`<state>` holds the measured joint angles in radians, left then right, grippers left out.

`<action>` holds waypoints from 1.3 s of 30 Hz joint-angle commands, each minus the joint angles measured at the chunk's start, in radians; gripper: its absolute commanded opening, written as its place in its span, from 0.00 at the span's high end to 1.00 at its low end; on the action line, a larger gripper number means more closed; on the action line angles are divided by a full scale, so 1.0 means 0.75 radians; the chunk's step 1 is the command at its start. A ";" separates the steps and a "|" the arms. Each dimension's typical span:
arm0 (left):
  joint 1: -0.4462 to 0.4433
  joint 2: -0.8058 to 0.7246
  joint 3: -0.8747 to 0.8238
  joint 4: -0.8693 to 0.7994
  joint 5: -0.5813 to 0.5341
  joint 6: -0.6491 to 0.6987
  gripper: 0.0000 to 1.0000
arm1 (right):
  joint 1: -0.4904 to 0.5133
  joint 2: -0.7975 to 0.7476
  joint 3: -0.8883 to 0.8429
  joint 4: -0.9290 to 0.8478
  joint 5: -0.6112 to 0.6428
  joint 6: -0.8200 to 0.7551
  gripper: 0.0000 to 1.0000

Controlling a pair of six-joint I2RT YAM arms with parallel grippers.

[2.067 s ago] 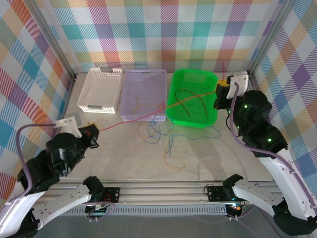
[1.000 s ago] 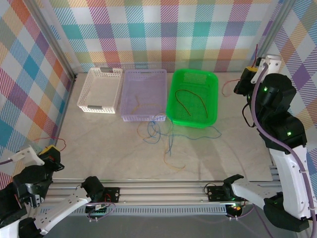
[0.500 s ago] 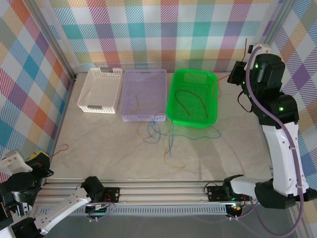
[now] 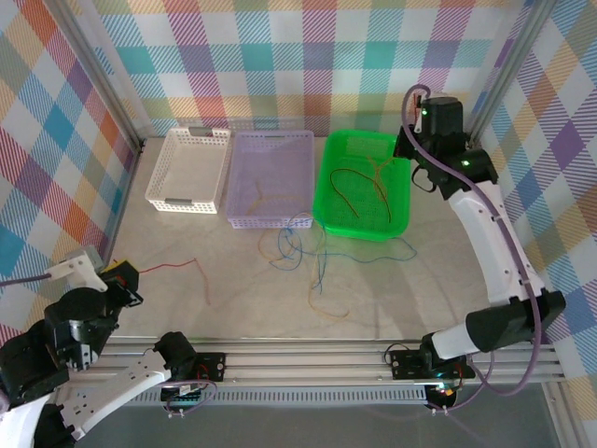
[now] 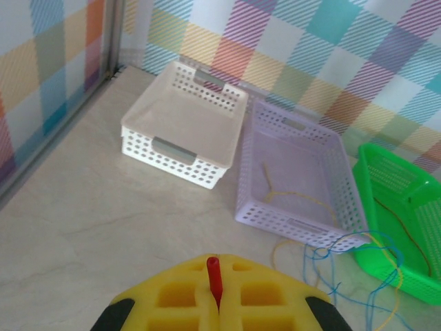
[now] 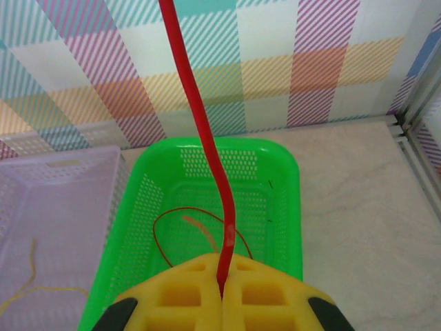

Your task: Untangle the cables

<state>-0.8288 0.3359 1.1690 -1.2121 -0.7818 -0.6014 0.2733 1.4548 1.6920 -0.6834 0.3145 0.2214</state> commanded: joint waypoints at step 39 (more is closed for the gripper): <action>0.000 0.357 0.087 0.394 0.313 -0.001 1.00 | 0.055 0.989 0.374 -0.199 -0.192 0.070 0.67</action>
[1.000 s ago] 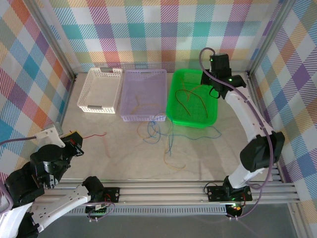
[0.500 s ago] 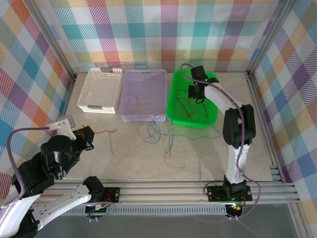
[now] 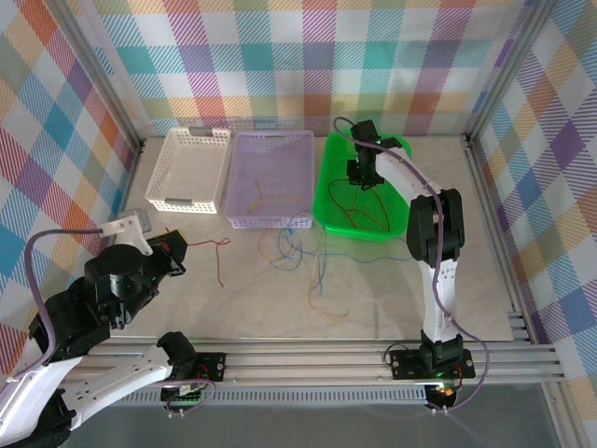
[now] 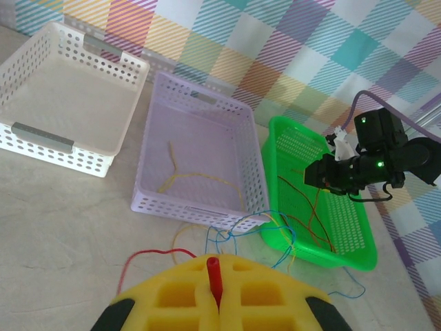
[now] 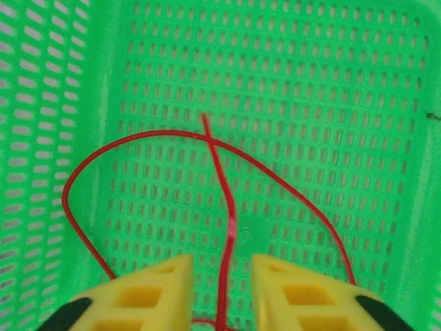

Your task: Untangle the cables

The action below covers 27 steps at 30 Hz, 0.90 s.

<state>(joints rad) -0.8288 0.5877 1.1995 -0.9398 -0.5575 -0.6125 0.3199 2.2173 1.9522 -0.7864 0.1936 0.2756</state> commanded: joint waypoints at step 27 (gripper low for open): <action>-0.013 0.761 0.646 0.136 0.327 0.118 1.00 | -0.036 -0.765 -0.233 0.095 -0.073 0.044 0.27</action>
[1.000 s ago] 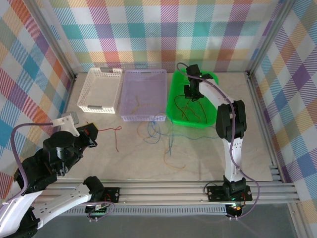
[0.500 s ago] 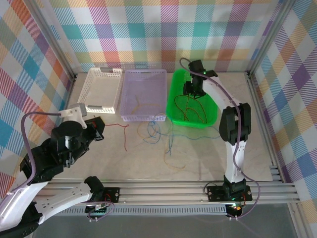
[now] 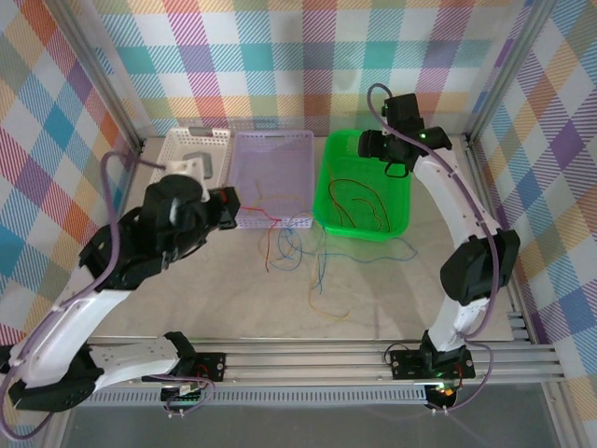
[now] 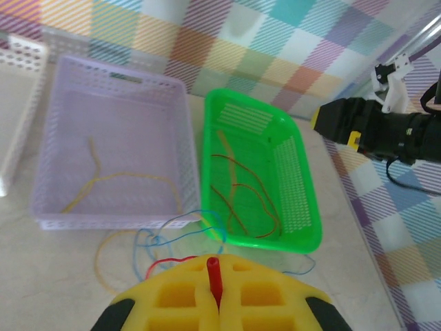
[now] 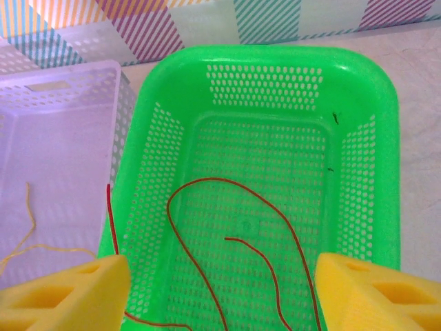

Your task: Untangle the cables

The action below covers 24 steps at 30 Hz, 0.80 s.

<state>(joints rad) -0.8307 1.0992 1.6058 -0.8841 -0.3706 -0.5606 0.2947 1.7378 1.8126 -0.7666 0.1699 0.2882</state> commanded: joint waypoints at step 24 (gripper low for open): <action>0.106 1.356 1.373 0.107 0.273 0.229 1.00 | -0.002 -1.146 -0.784 0.174 -0.163 0.073 0.00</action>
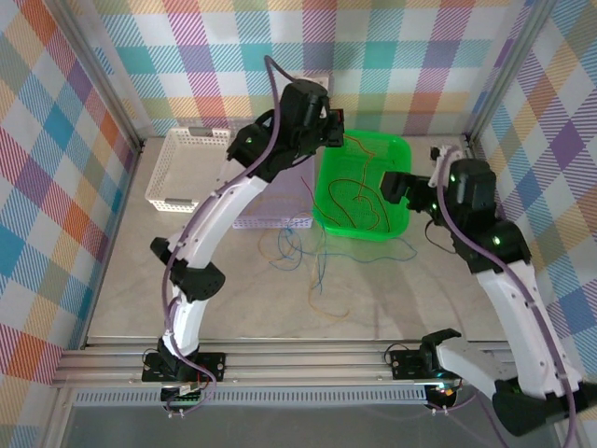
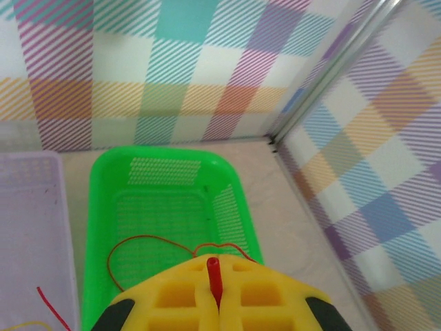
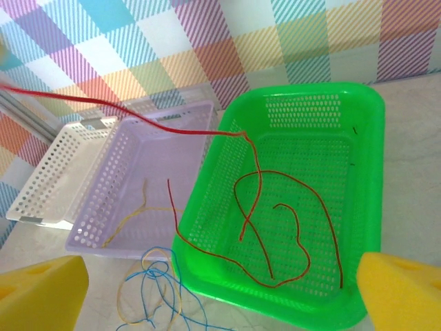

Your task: Untangle the cables

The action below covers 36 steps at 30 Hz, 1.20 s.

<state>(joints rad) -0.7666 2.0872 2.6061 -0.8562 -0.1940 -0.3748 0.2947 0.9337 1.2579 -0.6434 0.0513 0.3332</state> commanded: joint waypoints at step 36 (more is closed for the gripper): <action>-0.012 0.656 0.134 0.115 0.188 -0.108 0.51 | -0.001 -0.378 -0.333 -0.068 -0.184 0.043 0.00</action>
<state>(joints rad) -0.7586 2.5771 2.6427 -0.7586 -0.0925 -0.4564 0.2947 0.6540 1.0218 -0.7082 -0.0658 0.3561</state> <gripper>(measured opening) 0.467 0.996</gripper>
